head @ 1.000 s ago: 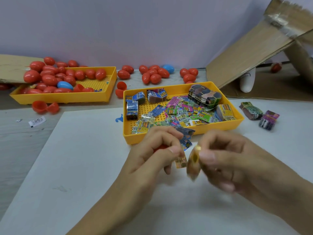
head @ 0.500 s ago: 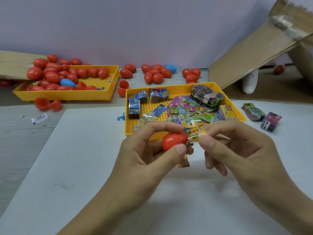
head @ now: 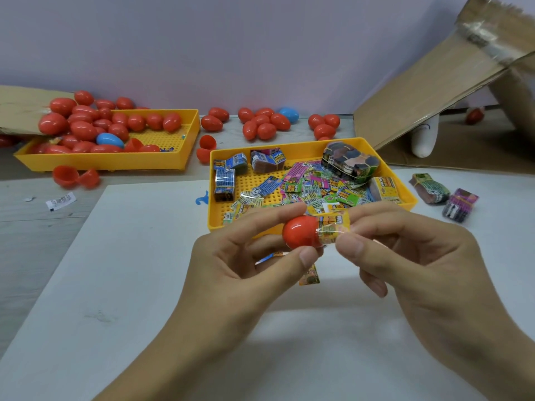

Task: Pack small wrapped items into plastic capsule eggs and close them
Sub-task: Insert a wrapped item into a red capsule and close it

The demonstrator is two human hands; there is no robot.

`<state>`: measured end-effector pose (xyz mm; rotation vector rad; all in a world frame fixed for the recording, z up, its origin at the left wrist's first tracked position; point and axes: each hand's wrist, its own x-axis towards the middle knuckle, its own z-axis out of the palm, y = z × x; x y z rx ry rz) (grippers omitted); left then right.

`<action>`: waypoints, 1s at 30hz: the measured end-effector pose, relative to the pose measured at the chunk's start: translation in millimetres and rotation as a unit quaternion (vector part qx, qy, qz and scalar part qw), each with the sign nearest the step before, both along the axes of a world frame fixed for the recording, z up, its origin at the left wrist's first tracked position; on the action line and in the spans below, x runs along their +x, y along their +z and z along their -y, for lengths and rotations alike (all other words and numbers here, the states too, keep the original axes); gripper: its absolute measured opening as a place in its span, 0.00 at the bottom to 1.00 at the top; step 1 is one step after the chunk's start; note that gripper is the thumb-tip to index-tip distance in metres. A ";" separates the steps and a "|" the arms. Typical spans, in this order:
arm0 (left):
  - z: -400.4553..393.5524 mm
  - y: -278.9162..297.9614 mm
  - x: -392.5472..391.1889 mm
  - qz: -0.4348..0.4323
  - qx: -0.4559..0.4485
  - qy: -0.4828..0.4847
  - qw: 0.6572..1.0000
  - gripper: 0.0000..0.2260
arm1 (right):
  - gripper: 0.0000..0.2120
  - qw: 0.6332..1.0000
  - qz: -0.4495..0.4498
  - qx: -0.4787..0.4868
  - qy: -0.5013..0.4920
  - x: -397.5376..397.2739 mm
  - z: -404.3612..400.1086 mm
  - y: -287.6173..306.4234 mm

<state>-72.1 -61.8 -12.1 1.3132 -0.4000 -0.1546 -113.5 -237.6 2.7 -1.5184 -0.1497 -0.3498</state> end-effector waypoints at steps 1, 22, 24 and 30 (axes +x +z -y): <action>-0.1 0.2 0.0 -0.002 -0.002 -0.002 1.000 0.19 | 0.12 1.000 -0.002 0.005 0.001 0.1 0.0 0.0; 0.3 6.1 -4.1 -0.027 -0.042 -0.011 0.999 0.16 | 0.16 0.982 -0.108 0.151 0.044 2.2 3.0 3.3; 0.4 5.9 -4.2 -0.037 -0.050 -0.013 0.998 0.16 | 0.14 0.982 -0.111 0.147 0.041 2.1 2.2 5.3; 2.6 6.8 -5.7 -0.059 -0.080 -0.012 0.995 0.14 | 0.09 0.991 -0.095 0.088 0.020 0.0 -1.4 7.7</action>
